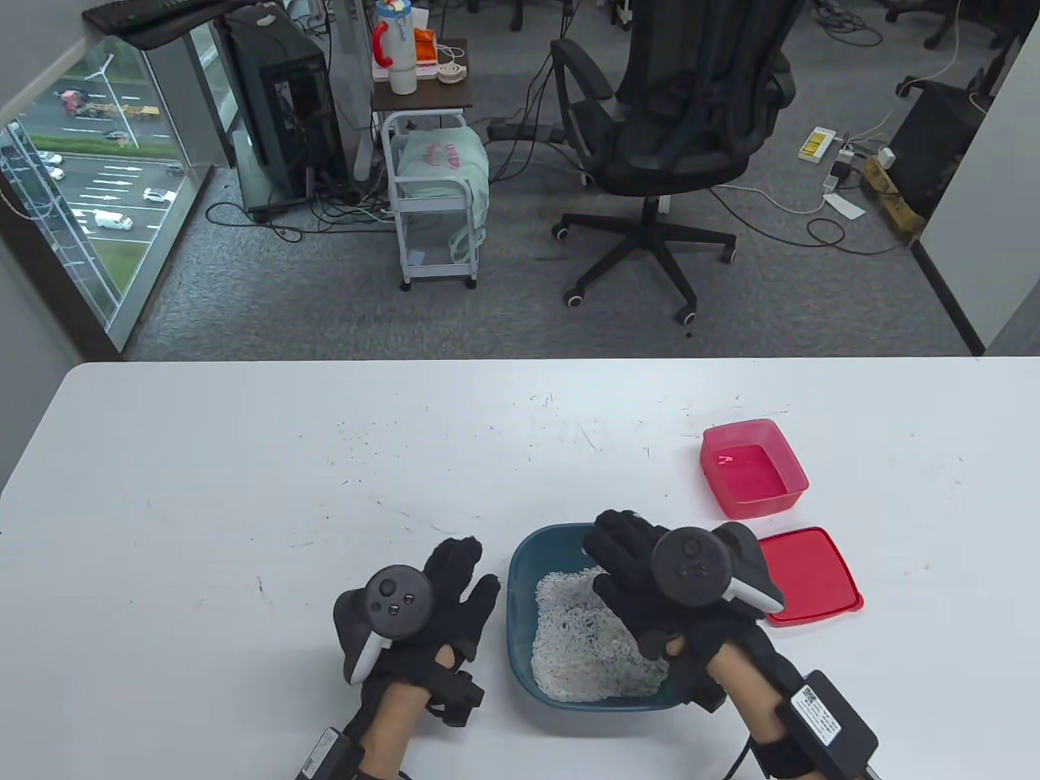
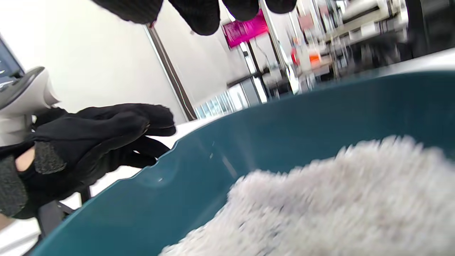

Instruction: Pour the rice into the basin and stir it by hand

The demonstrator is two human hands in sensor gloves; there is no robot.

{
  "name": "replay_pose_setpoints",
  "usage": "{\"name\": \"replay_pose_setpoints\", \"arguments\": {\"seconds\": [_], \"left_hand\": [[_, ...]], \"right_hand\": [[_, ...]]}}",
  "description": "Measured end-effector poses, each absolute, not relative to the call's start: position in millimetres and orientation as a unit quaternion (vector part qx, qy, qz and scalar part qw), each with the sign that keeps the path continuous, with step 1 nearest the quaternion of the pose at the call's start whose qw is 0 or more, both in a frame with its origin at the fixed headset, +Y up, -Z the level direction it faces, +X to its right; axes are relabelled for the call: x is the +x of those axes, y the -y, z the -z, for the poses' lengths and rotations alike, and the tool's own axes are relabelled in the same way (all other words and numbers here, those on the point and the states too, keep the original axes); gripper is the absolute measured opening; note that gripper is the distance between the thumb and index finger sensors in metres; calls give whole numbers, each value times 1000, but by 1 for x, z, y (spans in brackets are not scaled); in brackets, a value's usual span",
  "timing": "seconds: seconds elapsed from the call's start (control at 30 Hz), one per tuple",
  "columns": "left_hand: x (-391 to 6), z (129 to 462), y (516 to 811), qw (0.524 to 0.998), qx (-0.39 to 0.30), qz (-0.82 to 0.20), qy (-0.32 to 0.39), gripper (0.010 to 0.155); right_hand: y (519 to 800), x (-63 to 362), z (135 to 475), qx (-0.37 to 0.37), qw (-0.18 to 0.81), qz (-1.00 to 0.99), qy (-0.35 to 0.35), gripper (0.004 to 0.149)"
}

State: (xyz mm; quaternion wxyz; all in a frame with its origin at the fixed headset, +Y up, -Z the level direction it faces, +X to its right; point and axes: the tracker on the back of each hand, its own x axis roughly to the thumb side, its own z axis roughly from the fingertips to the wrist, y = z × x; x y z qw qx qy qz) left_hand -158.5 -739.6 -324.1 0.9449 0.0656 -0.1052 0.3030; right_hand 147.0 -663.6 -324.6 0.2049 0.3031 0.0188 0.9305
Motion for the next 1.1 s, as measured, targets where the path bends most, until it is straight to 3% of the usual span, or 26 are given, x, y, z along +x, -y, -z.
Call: {"name": "replay_pose_setpoints", "arguments": {"seconds": [0.13,0.3,0.57,0.77,1.1], "left_hand": [[-158,314,726,977,119,-107,139,86],[-153,308,719,979,131,-10,158,95],[-164,318,729,985,100,-12,141,96],[-163,324,741,988,70,-4,137,96],[-164,327,748,990,51,-1,135,95]], "right_hand": [[653,172,309,290,142,-944,62,68],[660,216,307,235,118,-960,94,67],[703,280,325,139,118,-982,54,67],[719,291,330,116,104,-988,20,67],[723,290,331,116,97,-989,4,67]]}}
